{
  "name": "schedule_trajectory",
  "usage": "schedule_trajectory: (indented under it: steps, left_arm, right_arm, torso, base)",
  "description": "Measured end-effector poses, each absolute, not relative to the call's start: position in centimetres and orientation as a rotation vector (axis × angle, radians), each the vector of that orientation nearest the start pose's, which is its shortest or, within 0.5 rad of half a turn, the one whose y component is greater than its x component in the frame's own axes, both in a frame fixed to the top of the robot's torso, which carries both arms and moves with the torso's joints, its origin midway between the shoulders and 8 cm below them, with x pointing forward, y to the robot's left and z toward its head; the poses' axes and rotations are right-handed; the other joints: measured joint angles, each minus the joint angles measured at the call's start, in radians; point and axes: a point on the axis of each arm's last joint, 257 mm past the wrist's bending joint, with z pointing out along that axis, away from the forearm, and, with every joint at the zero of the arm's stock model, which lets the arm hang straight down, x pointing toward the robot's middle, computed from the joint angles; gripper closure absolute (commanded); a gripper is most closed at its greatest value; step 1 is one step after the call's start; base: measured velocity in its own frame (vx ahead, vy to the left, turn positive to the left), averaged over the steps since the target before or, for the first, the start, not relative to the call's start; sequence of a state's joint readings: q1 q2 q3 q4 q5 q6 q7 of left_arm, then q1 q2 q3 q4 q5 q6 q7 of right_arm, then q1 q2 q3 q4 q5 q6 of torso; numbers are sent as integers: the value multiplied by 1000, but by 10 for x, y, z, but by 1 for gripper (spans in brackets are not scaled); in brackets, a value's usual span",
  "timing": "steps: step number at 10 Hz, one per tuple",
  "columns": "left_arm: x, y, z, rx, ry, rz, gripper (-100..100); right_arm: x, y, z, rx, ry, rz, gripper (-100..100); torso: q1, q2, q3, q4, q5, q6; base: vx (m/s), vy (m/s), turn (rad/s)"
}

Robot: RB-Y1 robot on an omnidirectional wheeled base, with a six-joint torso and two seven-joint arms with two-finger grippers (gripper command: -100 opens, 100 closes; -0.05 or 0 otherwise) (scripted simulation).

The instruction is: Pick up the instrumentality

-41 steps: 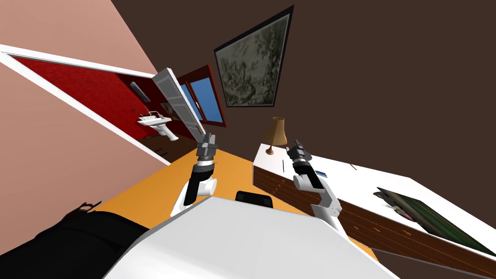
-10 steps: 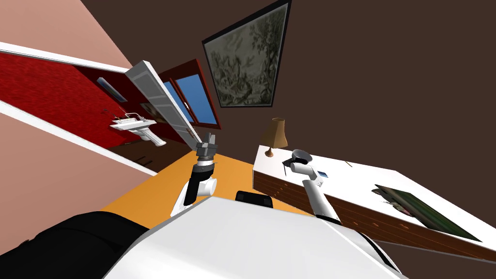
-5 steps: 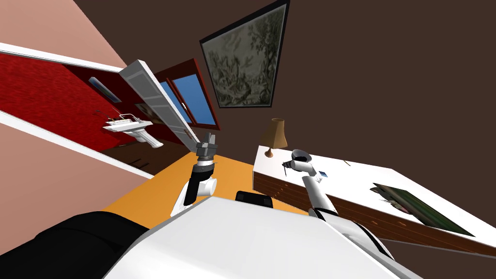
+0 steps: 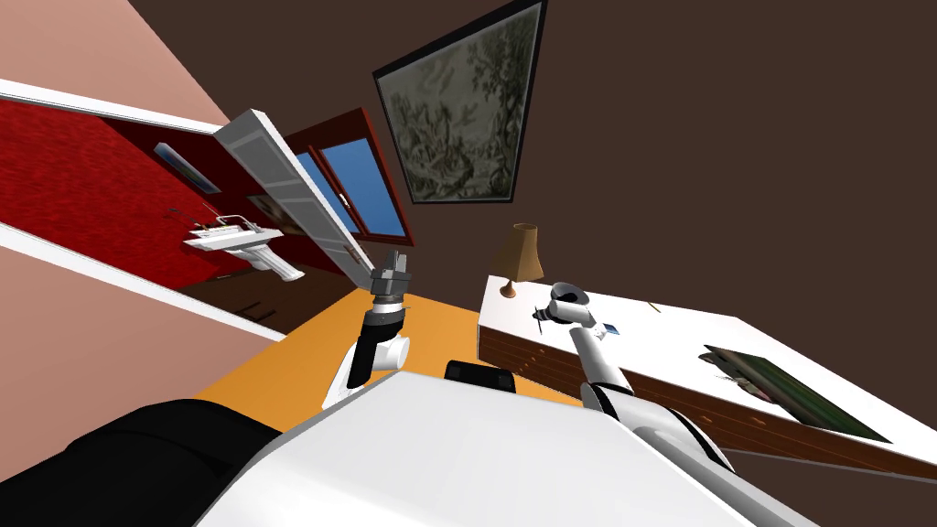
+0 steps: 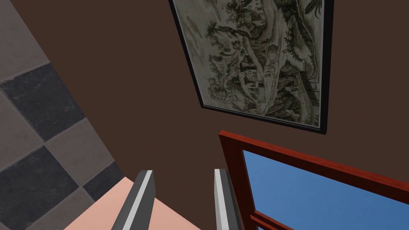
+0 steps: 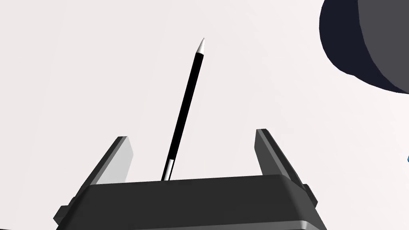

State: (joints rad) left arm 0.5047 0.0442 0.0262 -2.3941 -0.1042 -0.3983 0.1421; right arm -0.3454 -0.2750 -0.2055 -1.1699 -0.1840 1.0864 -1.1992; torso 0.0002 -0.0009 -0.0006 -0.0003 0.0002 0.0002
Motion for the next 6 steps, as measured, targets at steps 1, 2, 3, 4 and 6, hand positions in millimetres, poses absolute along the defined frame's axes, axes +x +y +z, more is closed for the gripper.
schedule_trajectory:
  steps: [1,2,3,4,6]
  left_arm:
    - [338,270,53,-611,665,-1336,0]
    - [338,270,53,-611,665,-1336,0]
    - [338,270,53,-611,665,-1336,0]
    - [338,270,53,-611,665,-1336,0]
    - [338,270,53,-611,665,-1336,0]
  right_arm:
    - [481,-369,-427,-3190,-288,-681,-100]
    - [476,-369,-431,-3186,-237,-625,-100]
    - [470,-369,-434,-3184,-202,-580,-100]
    - [466,-368,-436,-3179,-155,-525,-100]
    - [455,-366,-442,-3169,-78,-425,-100]
  torso:
    - [0,0,0,0,0,0]
    - [0,0,0,0,0,0]
    - [0,0,0,0,0,0]
    - [1,0,0,0,0,0]
    - [0,0,0,0,0,0]
  base:
    - [22,18,-40]
    - [19,16,-21]
    - [20,18,-39]
    - [18,17,-16]
    - [18,14,-26]
